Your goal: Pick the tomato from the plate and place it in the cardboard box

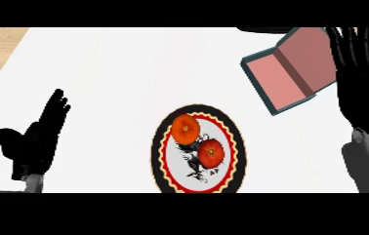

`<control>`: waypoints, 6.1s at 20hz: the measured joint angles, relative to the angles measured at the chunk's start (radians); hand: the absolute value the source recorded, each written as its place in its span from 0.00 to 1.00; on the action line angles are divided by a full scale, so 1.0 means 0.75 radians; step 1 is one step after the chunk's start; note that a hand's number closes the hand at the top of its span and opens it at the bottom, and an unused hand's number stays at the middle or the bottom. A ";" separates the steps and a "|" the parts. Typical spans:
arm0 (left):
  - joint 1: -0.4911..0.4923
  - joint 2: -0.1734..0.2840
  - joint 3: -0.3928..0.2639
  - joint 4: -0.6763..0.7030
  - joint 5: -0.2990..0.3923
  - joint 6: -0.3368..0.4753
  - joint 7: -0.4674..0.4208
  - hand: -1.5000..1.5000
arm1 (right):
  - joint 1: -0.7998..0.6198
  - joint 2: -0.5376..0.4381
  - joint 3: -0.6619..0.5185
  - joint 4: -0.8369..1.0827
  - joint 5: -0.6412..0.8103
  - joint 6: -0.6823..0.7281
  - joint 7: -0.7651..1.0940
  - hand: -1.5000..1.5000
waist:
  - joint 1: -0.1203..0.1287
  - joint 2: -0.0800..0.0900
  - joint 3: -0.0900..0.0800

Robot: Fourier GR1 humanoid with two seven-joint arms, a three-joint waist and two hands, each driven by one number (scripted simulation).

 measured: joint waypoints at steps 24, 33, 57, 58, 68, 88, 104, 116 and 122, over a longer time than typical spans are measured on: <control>-0.323 0.075 -0.122 0.068 -0.177 -0.375 -0.269 0.50 | -0.140 -0.449 0.418 -0.047 0.818 0.421 -0.034 0.00 | -0.037 -0.024 0.005; -0.348 0.031 -0.121 0.088 -0.206 -0.380 -0.263 0.50 | -0.283 -0.437 0.720 -0.305 1.084 0.683 0.417 0.00 | -0.034 -0.027 0.004; -0.346 -0.081 -0.003 0.097 -0.320 -0.486 -0.246 0.50 | -0.221 0.117 1.046 -0.304 1.571 1.029 1.065 0.00 | -0.037 -0.023 0.007; -0.320 -0.080 0.003 0.078 -0.325 -0.495 -0.254 0.50 | -0.201 0.120 1.050 -0.307 1.597 1.026 1.053 0.00 | -0.036 -0.023 0.007; -0.351 -0.128 0.064 0.107 -0.372 -0.560 -0.248 0.50 | -0.142 0.172 1.049 -0.141 1.835 0.987 0.914 0.00 | -0.037 -0.022 0.007; -0.313 -0.226 0.150 0.047 -0.472 -0.643 -0.222 0.50 | -0.049 0.310 0.930 0.149 2.158 0.881 0.637 0.00 | -0.037 -0.023 0.007; -0.320 -0.252 0.211 0.048 -0.499 -0.706 -0.217 0.50 | -0.085 0.356 0.863 0.372 2.331 0.566 0.286 1.00 | -0.036 -0.033 0.007; -0.372 -0.285 0.167 0.040 -0.519 -0.727 -0.227 0.50 | -0.443 0.538 0.392 0.753 2.124 0.386 0.721 1.00 | 0.060 0.008 0.009; -0.405 -0.298 0.160 0.073 -0.522 -0.732 -0.221 0.50 | -0.800 0.553 0.344 1.044 2.105 0.182 0.893 1.00 | 0.069 0.006 0.007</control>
